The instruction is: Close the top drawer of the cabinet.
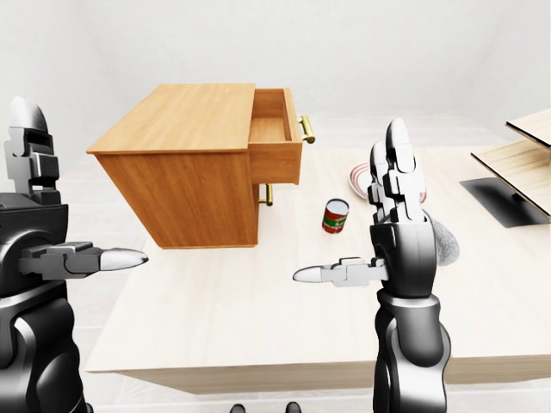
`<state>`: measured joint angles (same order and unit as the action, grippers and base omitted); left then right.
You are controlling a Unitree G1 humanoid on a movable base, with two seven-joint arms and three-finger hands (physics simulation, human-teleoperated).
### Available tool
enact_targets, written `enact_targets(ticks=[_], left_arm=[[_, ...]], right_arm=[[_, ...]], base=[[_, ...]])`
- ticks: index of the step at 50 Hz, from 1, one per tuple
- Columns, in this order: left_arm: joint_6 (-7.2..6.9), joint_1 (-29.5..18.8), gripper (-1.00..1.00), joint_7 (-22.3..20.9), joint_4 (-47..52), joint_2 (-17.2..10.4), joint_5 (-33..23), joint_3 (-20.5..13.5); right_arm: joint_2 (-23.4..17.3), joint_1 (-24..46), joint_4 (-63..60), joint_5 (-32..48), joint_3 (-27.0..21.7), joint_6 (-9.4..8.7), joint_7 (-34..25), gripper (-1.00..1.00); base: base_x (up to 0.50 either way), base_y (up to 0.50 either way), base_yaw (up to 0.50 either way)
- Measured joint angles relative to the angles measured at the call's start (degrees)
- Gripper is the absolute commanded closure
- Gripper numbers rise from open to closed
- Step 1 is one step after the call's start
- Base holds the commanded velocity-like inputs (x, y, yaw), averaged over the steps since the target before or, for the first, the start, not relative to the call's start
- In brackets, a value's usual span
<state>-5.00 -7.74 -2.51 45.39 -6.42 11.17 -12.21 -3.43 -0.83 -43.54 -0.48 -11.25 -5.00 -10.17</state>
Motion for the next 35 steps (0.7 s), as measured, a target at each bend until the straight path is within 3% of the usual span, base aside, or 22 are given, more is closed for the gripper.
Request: enact_targets(ticks=[15, 35], left_arm=[[0.00, -0.21, -1.00, -0.26, -0.39, 0.13, -0.22, 0.18], [0.00, 0.63, -1.00, -0.37, -0.70, 0.46, -0.13, 0.23]], right_arm=[[-0.21, -0.18, 1.27, 0.13, 0.19, 0.00, -0.17, -1.00], [0.12, -1.22, 2.63, 1.28, 1.10, 0.00, -0.80, -1.00]], base=[[0.30, -0.27, 0.00], [0.39, 0.02, 0.00]])
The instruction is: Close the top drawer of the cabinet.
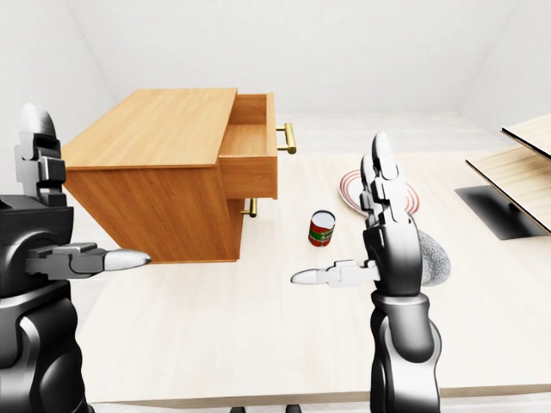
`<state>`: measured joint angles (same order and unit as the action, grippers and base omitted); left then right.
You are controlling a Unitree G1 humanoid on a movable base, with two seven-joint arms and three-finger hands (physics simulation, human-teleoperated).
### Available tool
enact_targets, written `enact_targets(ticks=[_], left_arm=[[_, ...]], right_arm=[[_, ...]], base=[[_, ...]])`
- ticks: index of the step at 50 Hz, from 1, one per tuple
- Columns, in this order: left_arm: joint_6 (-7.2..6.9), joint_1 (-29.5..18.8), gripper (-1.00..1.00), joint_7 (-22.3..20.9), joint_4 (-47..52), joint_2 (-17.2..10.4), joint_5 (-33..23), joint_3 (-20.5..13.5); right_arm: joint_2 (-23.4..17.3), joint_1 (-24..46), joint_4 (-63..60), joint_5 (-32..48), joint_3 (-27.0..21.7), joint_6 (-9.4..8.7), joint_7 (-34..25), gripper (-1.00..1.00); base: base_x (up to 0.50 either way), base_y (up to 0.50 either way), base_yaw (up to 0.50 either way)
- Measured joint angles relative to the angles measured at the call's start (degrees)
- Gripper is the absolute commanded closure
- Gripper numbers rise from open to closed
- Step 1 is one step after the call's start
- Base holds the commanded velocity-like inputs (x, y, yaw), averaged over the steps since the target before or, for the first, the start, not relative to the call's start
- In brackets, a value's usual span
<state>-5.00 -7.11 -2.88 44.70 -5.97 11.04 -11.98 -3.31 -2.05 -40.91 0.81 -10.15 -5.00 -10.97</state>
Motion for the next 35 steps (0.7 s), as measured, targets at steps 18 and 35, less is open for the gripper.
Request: enact_targets(ticks=[18, 35], left_arm=[[0.00, 1.07, -1.00, -0.44, 0.61, 0.60, 0.12, 0.75], [0.00, 1.68, -1.00, -0.72, 1.21, 0.97, 0.15, 1.12]], right_arm=[[0.26, 2.58, 2.92, 0.23, 1.65, 0.00, 1.38, -1.00], [0.11, 7.39, 10.89, -0.42, 3.34, 0.00, 4.32, -1.00]], base=[[0.00, 0.00, 0.00], [0.00, 0.00, 0.00]])
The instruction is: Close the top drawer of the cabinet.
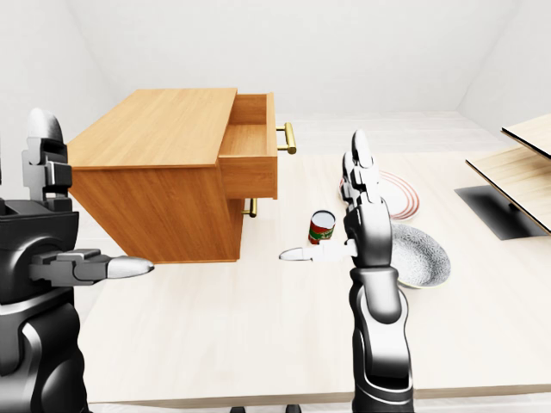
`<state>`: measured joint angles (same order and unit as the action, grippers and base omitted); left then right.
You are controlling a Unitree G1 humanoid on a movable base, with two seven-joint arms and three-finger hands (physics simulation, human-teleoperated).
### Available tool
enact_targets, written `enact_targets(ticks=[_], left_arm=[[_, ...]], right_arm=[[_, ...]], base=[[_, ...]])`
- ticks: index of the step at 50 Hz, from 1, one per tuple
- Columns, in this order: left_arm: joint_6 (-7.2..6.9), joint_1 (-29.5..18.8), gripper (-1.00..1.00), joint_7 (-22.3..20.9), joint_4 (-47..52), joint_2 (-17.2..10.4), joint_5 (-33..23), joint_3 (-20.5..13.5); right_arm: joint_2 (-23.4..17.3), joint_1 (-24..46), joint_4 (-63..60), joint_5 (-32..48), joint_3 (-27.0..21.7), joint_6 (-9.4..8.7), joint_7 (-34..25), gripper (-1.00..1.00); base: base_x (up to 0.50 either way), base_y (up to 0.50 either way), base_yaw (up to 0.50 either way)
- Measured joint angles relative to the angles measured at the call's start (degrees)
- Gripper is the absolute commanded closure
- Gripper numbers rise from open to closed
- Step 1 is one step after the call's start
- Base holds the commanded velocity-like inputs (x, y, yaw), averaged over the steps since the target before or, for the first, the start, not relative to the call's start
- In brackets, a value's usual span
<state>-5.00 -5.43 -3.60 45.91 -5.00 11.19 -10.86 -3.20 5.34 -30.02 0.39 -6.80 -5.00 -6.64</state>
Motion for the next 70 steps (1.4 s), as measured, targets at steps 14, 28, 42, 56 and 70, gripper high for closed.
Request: enact_targets(ticks=[14, 28, 42, 56, 70], left_arm=[[0.00, -1.70, -1.00, 0.64, -0.08, 0.02, 0.59, 0.12], [0.00, -6.19, -1.00, 2.43, -1.08, -0.33, 1.69, 0.68], [0.00, -7.15, -1.00, 4.01, -1.00, -0.89, 2.42, 0.44], [0.00, -7.07, -1.00, 5.03, -0.71, -1.35, 2.44, 0.57], [0.00, -6.91, -1.00, 5.24, -0.50, -1.42, 2.28, 0.71]], right_arm=[[-0.44, 5.22, 6.32, 0.10, 1.79, 0.00, 2.20, -1.00], [-0.81, 7.57, 8.17, 0.66, 3.20, 0.00, 2.41, -1.00], [-0.63, 7.96, 11.62, 1.81, 3.89, 0.00, 2.41, -1.00], [-0.65, 10.56, 16.11, 2.77, 4.12, 0.00, 1.82, -1.00], [0.36, 15.28, 25.81, 2.89, 5.17, 0.00, 2.08, -1.00]], base=[[0.00, 0.00, 0.00], [0.00, 0.00, 0.00], [0.00, 0.00, 0.00], [0.00, 0.00, 0.00], [0.00, 0.00, 0.00]])
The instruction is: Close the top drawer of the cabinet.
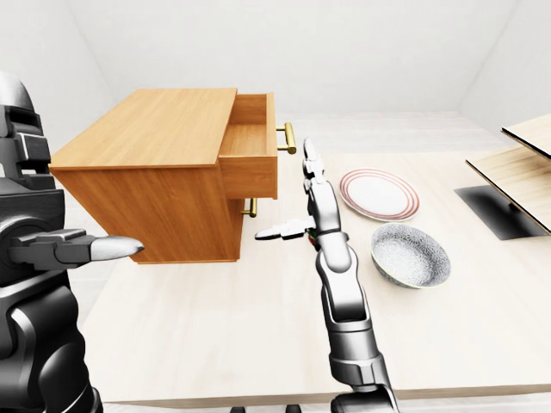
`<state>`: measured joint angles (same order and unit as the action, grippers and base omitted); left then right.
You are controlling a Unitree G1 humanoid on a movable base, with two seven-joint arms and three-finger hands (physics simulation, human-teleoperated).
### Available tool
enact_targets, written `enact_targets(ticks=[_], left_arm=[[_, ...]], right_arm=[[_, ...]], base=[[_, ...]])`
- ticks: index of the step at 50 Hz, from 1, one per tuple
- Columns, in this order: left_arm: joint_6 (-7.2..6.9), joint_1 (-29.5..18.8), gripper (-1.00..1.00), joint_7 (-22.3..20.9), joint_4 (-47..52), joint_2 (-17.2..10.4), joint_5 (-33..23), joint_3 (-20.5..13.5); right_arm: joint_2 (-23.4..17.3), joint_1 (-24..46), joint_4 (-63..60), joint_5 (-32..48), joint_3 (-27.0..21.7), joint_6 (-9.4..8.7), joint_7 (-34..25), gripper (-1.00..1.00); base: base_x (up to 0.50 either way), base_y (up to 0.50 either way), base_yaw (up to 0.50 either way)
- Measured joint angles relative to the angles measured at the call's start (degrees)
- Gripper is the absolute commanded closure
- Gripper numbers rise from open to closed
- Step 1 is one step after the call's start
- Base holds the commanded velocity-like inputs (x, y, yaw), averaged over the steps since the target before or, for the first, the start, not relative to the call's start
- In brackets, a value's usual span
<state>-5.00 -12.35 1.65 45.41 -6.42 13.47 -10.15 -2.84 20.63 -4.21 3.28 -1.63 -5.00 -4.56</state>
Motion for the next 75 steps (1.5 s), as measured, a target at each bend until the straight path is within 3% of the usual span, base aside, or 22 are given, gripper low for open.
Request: enact_targets(ticks=[23, 54, 75], left_arm=[[0.00, 0.22, -1.00, 0.20, 0.36, 0.09, -0.28, 0.00], [0.00, 0.33, -1.00, 0.18, 0.50, 0.16, -0.23, 0.01], [0.00, 0.32, -1.00, 0.21, 0.46, 0.15, -0.19, -0.05]], right_arm=[[2.00, 7.15, 16.77, -1.72, 1.36, 0.00, -0.61, -1.00], [2.28, 9.02, 13.16, -0.79, 2.10, 0.00, -0.90, -1.00], [3.54, 12.33, 20.70, -1.66, 1.39, 0.00, 0.97, -1.00]], base=[[0.00, 0.00, 0.00], [0.00, 0.00, 0.00], [0.00, 0.00, 0.00]])
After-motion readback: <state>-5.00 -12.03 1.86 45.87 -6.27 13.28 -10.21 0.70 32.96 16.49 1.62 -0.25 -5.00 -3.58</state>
